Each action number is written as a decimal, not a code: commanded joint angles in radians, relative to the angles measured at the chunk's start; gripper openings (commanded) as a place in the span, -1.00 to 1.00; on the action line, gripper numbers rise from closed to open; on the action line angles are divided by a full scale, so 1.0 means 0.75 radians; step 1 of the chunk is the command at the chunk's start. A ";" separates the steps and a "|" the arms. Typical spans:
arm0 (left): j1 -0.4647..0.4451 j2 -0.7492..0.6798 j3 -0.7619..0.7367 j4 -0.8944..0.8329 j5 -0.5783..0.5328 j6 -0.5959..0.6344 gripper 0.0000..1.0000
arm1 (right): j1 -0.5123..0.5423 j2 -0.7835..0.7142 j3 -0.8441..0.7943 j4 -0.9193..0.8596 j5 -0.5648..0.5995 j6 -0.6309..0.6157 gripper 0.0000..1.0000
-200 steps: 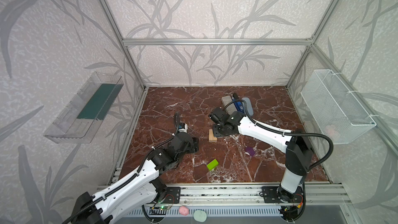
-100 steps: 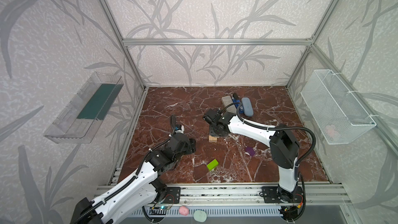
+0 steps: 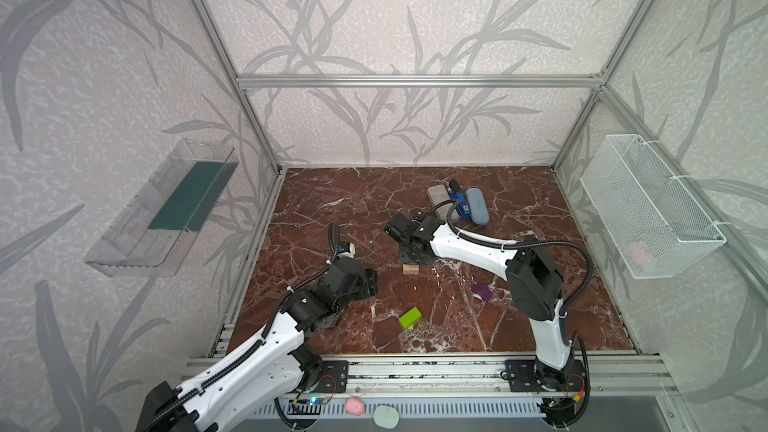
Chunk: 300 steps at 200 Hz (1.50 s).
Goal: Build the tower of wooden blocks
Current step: 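Carry the held block with the right gripper over the grouped blocks, then lower the block onto the grouped blocks' top with the right gripper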
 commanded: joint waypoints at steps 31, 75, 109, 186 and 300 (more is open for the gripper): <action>0.007 -0.032 -0.013 -0.040 -0.027 -0.020 0.48 | 0.011 0.057 0.072 -0.051 0.045 0.020 -0.73; 0.007 -0.034 -0.015 -0.039 -0.026 -0.025 0.48 | 0.014 0.076 0.083 -0.049 0.045 0.021 -0.73; 0.009 -0.040 -0.015 -0.039 -0.029 -0.024 0.48 | 0.014 0.099 0.101 -0.056 0.041 0.014 -0.73; 0.009 -0.044 -0.013 -0.047 -0.030 -0.022 0.48 | 0.014 0.117 0.115 -0.072 0.042 0.012 -0.73; 0.011 -0.045 -0.015 -0.047 -0.032 -0.020 0.48 | 0.013 0.153 0.134 -0.083 0.033 0.000 -0.51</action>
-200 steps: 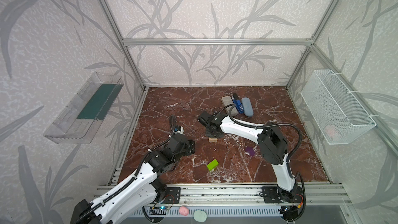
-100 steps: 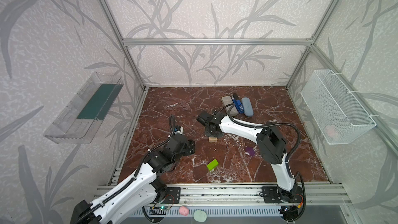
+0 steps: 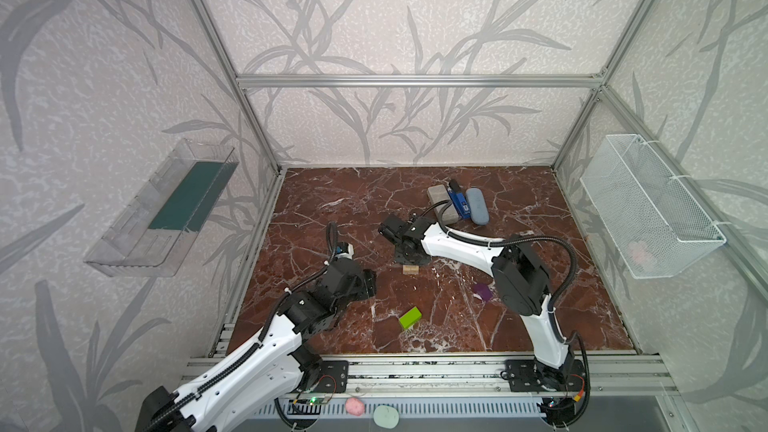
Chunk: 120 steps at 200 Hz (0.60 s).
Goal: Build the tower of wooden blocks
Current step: 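Lower the block onto the grouped blocks' top with the right gripper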
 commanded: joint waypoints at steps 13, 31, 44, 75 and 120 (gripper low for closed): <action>0.006 -0.015 -0.016 -0.020 -0.030 -0.017 0.48 | 0.009 0.033 0.038 -0.055 0.023 -0.005 -0.46; 0.006 -0.013 -0.015 -0.020 -0.027 -0.016 0.48 | 0.009 0.033 0.041 -0.056 0.020 -0.005 -0.38; 0.008 -0.011 -0.016 -0.019 -0.027 -0.017 0.48 | 0.009 0.034 0.044 -0.055 0.019 -0.007 -0.31; 0.008 -0.008 -0.012 -0.012 -0.021 -0.017 0.48 | 0.009 0.026 0.050 -0.051 0.017 -0.011 -0.22; 0.008 0.006 -0.008 -0.003 -0.014 -0.015 0.48 | 0.009 0.015 0.052 -0.047 0.017 -0.015 -0.17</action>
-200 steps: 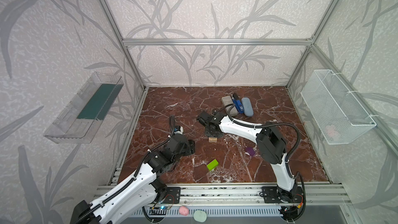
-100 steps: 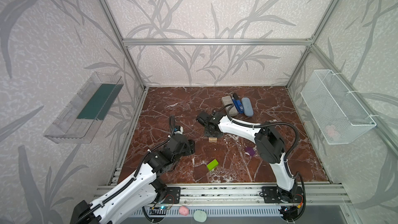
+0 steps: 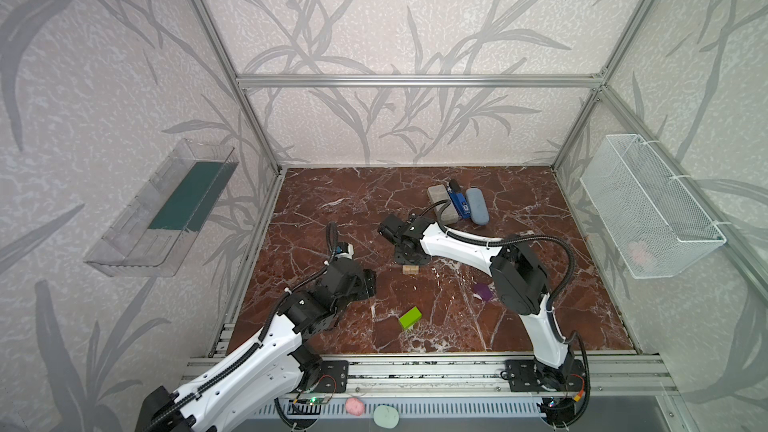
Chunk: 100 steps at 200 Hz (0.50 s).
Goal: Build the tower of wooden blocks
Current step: 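Lower the block onto the grouped blocks' top with the right gripper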
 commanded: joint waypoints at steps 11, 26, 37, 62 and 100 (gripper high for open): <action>0.005 0.003 -0.006 -0.003 -0.015 -0.015 0.48 | 0.008 -0.003 0.036 -0.030 0.018 -0.012 -0.18; 0.006 0.004 -0.007 -0.004 -0.015 -0.016 0.48 | 0.009 -0.005 0.035 -0.023 0.017 -0.015 -0.21; 0.005 0.004 -0.007 -0.004 -0.015 -0.015 0.48 | 0.008 -0.003 0.035 -0.016 0.014 -0.019 -0.24; 0.006 0.002 -0.007 -0.009 -0.016 -0.015 0.48 | 0.008 -0.003 0.034 -0.012 0.010 -0.022 -0.29; 0.006 -0.004 -0.010 -0.013 -0.021 -0.015 0.48 | 0.009 -0.005 0.030 -0.006 0.004 -0.029 -0.30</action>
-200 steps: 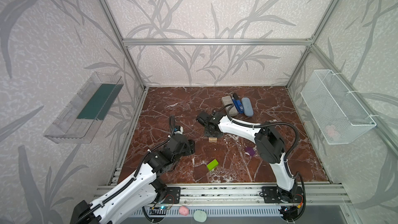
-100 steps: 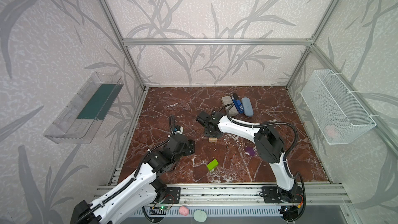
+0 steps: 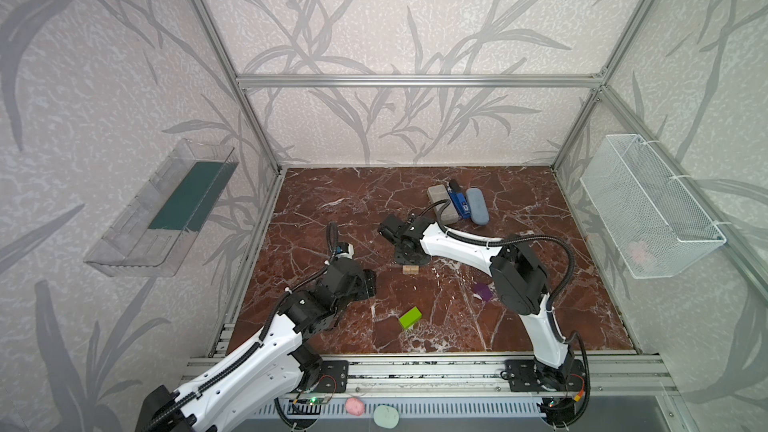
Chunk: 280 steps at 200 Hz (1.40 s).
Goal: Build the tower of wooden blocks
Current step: 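Lower the block onto the grouped blocks' top with the right gripper, then open the right gripper and withdraw it from the stack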
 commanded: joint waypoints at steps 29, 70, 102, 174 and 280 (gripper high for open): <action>0.007 -0.010 -0.009 -0.013 -0.019 -0.013 0.48 | 0.009 -0.008 0.022 0.005 0.000 -0.006 -0.30; 0.007 -0.012 -0.009 -0.016 -0.019 -0.013 0.48 | 0.007 -0.006 0.024 0.002 0.004 -0.007 -0.28; 0.007 -0.014 -0.007 -0.019 -0.017 -0.012 0.48 | 0.009 -0.008 0.020 0.000 0.007 -0.007 -0.22; 0.009 -0.014 0.014 -0.045 -0.015 0.004 0.48 | 0.014 -0.136 -0.009 0.011 0.007 -0.052 0.12; 0.084 0.003 0.109 -0.302 -0.013 0.086 0.64 | -0.035 -0.725 -0.606 0.483 -0.166 -0.602 0.87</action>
